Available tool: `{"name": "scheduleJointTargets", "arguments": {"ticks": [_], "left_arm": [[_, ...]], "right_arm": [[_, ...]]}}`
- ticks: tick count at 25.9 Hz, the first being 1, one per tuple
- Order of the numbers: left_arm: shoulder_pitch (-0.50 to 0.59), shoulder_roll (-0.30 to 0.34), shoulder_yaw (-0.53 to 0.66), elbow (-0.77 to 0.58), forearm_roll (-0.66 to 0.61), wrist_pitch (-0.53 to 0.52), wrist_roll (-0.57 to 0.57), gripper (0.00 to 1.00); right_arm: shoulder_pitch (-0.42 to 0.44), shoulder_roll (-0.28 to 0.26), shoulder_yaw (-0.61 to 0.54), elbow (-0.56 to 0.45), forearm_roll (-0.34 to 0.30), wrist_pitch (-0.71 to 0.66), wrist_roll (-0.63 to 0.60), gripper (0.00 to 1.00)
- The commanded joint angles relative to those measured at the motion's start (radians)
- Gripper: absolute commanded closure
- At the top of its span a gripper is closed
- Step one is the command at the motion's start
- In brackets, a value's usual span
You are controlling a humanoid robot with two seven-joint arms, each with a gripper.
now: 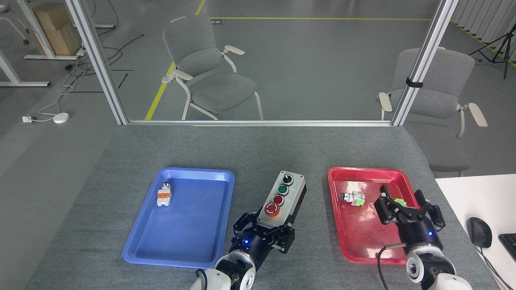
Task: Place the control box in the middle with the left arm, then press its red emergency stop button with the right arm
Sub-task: 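Lift the control box out of the blue tray and lower it between trays, then open the left gripper and pull it back from the control box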
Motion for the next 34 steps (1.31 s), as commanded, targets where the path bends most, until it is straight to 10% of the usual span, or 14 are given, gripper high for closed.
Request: {"name": "scheduleJointTargets", "arguments": {"ticks": [1, 11, 18, 23, 28, 34], "left_arm": [[-0.036, -0.012, -0.047, 0.104, -0.038, 0.003, -0.001, 1.0], [-0.076, -0.014, -0.11, 0.197, -0.047, 0.05, -0.003, 0.98], [-0.077, -0.012, -0.113, 0.196, -0.047, 0.101, -0.004, 0.05], [-0.076, -0.011, -0.113, 0.185, -0.04, 0.101, 0.0, 0.03], [0.002, 0.023, -0.102, 0.047, -0.037, 0.088, 0.002, 0.02], [0.188, 0.312, -0.064, -0.321, -0.031, 0.041, 0.007, 0.02]], "right_arm": [[0.001, 0.006, -0.001, 0.003, 0.0, 0.004, -0.008, 0.0], [0.001, 0.007, -0.002, 0.005, 0.0, 0.017, -0.015, 0.0], [0.003, 0.009, 0.007, 0.005, -0.002, 0.122, -0.015, 0.11], [0.003, 0.013, 0.016, 0.005, -0.002, 0.174, -0.015, 0.2], [0.006, 0.003, 0.018, 0.006, 0.001, 0.165, -0.015, 0.61], [-0.008, -0.002, 0.021, 0.006, -0.002, 0.08, -0.03, 1.0]]}}
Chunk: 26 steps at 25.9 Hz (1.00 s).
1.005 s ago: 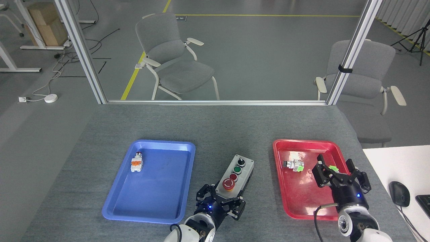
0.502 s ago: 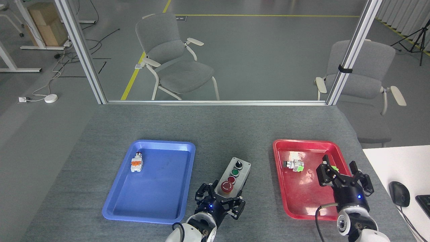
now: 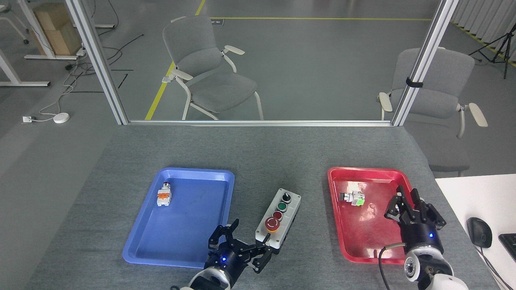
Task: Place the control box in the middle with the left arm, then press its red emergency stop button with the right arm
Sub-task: 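Open the left gripper and pull it back from the control box, then move the right gripper over the box and press the red button down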
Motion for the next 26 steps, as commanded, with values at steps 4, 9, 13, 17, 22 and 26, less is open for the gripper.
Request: {"name": "scheduleJointTargets", "arguments": {"ticks": [4, 9, 13, 17, 22, 26], "left_arm": [[0.194, 0.161, 0.188, -0.279, 0.001, -0.107, 0.002, 0.01], [0.22, 0.148, 0.458, -0.296, 0.002, -0.17, 0.002, 0.02], [0.163, 0.147, 0.57, -0.287, 0.021, -0.17, 0.002, 0.02], [0.096, 0.147, 0.621, -0.221, 0.093, -0.161, 0.002, 0.01], [0.066, 0.148, 0.635, -0.202, 0.145, -0.161, 0.002, 0.01], [0.062, 0.147, 0.633, -0.195, 0.145, -0.166, 0.002, 0.01]], "right_arm": [[-0.066, 0.002, 0.008, 0.0, -0.045, -0.19, -0.08, 1.0], [-0.189, 0.012, 0.212, 0.052, -0.217, -0.229, -0.078, 1.0], [-0.281, 0.054, 0.442, 0.195, -0.229, -0.215, -0.074, 1.0], [-0.284, 0.104, 0.513, 0.262, -0.228, -0.223, -0.072, 1.0], [-0.286, 0.124, 0.568, 0.276, -0.228, -0.23, -0.017, 1.0], [-0.286, 0.127, 0.594, 0.282, -0.228, -0.23, 0.001, 1.0]]}}
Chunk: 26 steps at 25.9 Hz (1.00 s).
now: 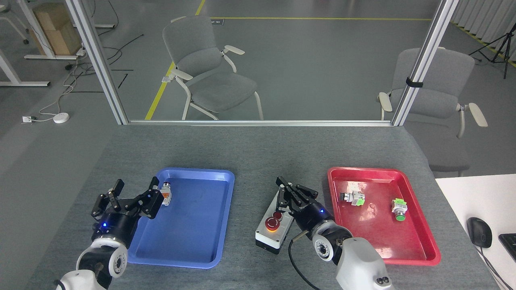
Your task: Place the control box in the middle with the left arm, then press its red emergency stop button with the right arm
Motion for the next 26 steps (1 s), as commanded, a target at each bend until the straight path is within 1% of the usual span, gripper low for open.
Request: {"name": "scheduleJointTargets", "arguments": {"ticks": [1, 2, 4, 6, 8, 11, 14, 16, 19, 24, 26], "left_arm": [[-0.006, 0.001, 0.001, 0.008, 0.005, -0.005, 0.004, 0.01], [-0.002, 0.001, 0.004, 0.007, 0.006, -0.003, 0.01, 0.01], [0.007, -0.007, 0.001, -0.006, 0.013, -0.008, 0.074, 0.01], [0.004, -0.037, 0.003, -0.001, 0.013, -0.005, 0.107, 0.01], [0.0, -0.049, 0.001, 0.0, 0.011, -0.007, 0.105, 0.01], [0.003, -0.051, -0.007, -0.003, 0.009, -0.01, 0.105, 0.01], [0.003, -0.051, -0.008, 0.0, 0.009, -0.01, 0.104, 0.01], [0.003, -0.049, -0.008, 0.002, 0.009, -0.01, 0.102, 0.01], [0.003, -0.049, -0.01, -0.004, 0.009, -0.014, 0.09, 0.01], [0.001, -0.045, -0.008, -0.001, 0.009, -0.094, 0.033, 0.01], [0.004, -0.04, -0.008, -0.001, 0.009, -0.109, 0.025, 0.01]], "right_arm": [[0.003, 0.003, 0.03, 0.015, 0.0, -0.001, 0.016, 1.0], [0.006, 0.003, 0.039, 0.027, 0.0, -0.002, 0.016, 1.0], [0.006, 0.005, 0.053, 0.044, 0.0, -0.001, 0.016, 1.0], [0.009, 0.012, 0.064, 0.053, 0.0, -0.001, 0.018, 1.0], [0.01, 0.017, 0.072, 0.061, 0.001, -0.001, 0.027, 1.0], [0.01, 0.022, 0.076, 0.096, 0.003, -0.002, 0.031, 1.0], [0.01, 0.052, 0.091, 0.153, 0.011, -0.013, 0.031, 1.0], [0.01, 0.052, 0.101, 0.179, 0.012, -0.028, 0.031, 1.0], [0.01, 0.051, 0.102, 0.189, 0.011, -0.03, 0.031, 1.0], [0.012, 0.052, 0.101, 0.202, 0.012, -0.03, 0.03, 1.0], [0.01, 0.054, 0.088, 0.197, 0.008, -0.016, 0.018, 1.0]]}}
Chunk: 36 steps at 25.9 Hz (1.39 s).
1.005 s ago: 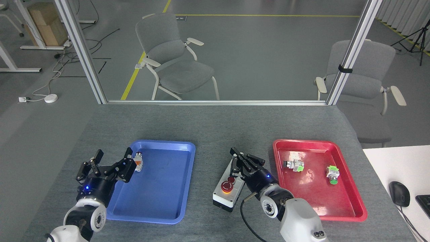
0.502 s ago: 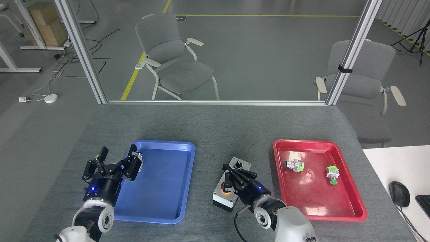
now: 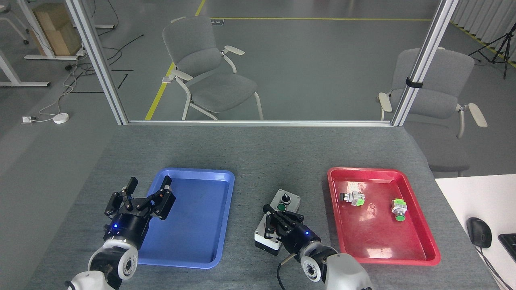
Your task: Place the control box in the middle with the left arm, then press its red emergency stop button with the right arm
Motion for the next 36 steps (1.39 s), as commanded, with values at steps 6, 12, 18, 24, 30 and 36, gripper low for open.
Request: {"name": "scheduleJointTargets", "arguments": {"ticks": [6, 12, 18, 24, 30, 36], "left_arm": [[0.027, 0.002, 0.0, -0.001, -0.005, -0.032, -0.019, 0.01], [0.094, -0.007, -0.021, 0.007, -0.009, -0.032, -0.014, 0.01], [0.097, -0.008, -0.061, 0.03, -0.012, -0.032, -0.008, 0.01], [0.097, -0.024, -0.058, 0.032, 0.003, -0.03, -0.005, 0.01], [0.097, -0.027, -0.058, 0.032, 0.002, -0.03, -0.005, 0.01], [0.097, -0.027, -0.056, 0.032, 0.002, -0.03, -0.005, 0.01]], "right_arm": [[-0.056, 0.005, -0.184, -0.082, -0.009, 0.03, -0.121, 0.0], [-0.087, -0.015, -0.483, -0.092, -0.01, 0.002, -0.231, 0.0], [-0.07, -0.118, -0.558, -0.086, 0.002, 0.019, -0.087, 0.0], [-0.021, -0.178, -0.567, -0.103, -0.003, 0.053, 0.019, 0.0], [0.125, -0.178, -0.573, -0.227, -0.001, 0.157, 0.019, 0.0], [0.237, -0.107, -0.688, -0.356, 0.003, 0.148, 0.02, 0.0]]}}
